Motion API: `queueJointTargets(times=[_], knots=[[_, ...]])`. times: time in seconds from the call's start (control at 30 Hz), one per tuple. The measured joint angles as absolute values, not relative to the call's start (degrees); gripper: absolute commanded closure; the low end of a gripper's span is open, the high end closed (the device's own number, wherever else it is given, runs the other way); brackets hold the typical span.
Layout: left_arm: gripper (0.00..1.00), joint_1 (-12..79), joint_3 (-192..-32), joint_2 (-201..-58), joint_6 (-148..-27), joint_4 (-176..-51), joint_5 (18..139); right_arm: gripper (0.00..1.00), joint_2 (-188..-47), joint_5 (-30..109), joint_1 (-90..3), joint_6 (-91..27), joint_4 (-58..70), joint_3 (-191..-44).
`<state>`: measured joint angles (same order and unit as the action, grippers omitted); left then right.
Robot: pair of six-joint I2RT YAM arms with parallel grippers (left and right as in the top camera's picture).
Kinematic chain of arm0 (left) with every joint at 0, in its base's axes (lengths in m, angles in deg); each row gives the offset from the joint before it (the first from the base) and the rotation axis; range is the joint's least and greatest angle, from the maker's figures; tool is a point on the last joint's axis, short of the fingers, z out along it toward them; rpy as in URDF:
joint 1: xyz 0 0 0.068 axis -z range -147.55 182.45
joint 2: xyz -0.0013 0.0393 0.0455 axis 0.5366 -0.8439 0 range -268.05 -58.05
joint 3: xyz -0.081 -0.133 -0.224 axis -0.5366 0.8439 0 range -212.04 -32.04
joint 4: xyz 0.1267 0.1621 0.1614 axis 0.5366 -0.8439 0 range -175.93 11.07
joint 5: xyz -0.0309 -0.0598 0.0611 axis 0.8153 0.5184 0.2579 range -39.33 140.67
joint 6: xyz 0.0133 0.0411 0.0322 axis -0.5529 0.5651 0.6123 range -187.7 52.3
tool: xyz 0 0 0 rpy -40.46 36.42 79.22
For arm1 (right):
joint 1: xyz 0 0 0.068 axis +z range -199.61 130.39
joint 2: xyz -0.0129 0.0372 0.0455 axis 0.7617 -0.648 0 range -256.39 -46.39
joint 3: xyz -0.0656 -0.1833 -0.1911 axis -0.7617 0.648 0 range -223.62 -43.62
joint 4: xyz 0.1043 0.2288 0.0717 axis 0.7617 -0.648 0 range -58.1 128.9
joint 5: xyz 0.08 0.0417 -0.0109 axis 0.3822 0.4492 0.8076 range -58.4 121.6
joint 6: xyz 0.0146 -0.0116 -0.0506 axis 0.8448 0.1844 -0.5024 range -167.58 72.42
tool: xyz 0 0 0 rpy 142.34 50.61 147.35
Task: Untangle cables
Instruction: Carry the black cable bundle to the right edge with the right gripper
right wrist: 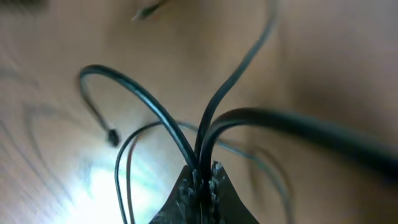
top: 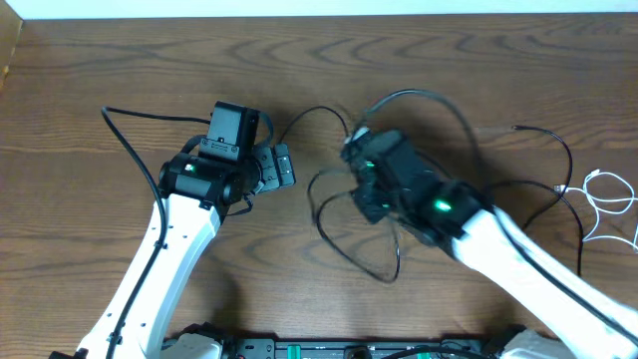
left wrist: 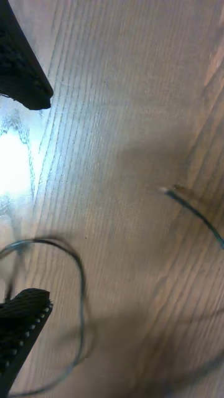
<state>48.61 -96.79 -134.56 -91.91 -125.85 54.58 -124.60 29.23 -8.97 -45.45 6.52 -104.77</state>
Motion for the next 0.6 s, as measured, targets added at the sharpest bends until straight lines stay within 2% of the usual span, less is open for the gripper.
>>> queueJointTargets(times=[0.23, 0.5, 0.6], knots=[[0.02, 48.61, -96.79, -134.56, -91.91, -125.85, 54.58, 0.99, -109.21, 16.07, -15.26, -51.74, 7.92, -104.88], [0.02, 48.61, -96.77, -134.56, -91.91, -125.85, 54.58, 0.99, -101.63, 8.57, -28.47, -59.48, 17.95, -105.05], [0.02, 48.61, -96.77, -134.56, -91.91, -125.85, 54.58, 0.99, -101.26, 7.7, -33.86, -60.68, 18.17, -105.08]])
